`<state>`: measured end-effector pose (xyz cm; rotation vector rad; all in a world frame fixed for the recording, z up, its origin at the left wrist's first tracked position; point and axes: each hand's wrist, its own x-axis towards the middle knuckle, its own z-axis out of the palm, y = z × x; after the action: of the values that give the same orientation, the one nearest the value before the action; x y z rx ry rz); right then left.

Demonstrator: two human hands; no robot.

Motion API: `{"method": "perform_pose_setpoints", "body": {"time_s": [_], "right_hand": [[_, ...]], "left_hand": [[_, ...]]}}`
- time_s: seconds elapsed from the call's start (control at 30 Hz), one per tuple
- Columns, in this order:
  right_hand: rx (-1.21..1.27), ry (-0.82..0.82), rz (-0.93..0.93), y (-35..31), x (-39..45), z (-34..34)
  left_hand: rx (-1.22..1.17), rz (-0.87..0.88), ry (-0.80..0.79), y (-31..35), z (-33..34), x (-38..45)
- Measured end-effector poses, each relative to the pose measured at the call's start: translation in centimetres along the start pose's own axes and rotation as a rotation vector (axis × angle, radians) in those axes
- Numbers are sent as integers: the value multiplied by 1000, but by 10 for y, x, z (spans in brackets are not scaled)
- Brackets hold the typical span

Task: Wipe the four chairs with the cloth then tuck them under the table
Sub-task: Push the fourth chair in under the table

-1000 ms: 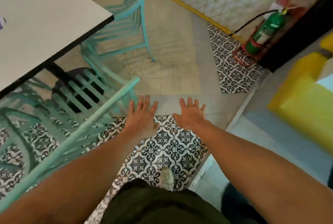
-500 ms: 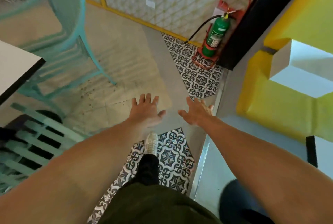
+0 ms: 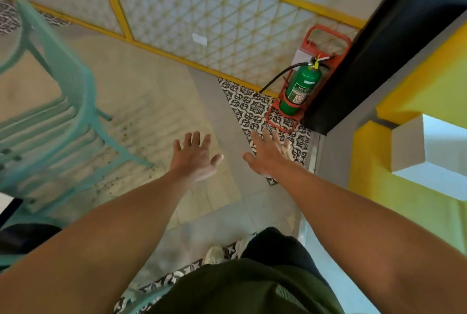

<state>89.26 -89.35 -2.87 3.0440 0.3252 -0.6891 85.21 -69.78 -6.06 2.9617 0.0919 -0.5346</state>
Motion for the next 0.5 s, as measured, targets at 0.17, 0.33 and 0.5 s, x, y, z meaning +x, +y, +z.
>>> {"method": "perform_pose_setpoints", "body": {"time_s": [0.17, 0.33, 0.5], "right_hand": [[-23, -33, -69, 4, 103, -25], [-143, -64, -211, 0, 225, -66], [-215, -79, -402, -24, 336, -136]], "left_hand": [[-13, -89, -10, -12, -17, 89], [-36, -234, -9, -22, -46, 187], [-133, -433, 45, -43, -100, 268]]}}
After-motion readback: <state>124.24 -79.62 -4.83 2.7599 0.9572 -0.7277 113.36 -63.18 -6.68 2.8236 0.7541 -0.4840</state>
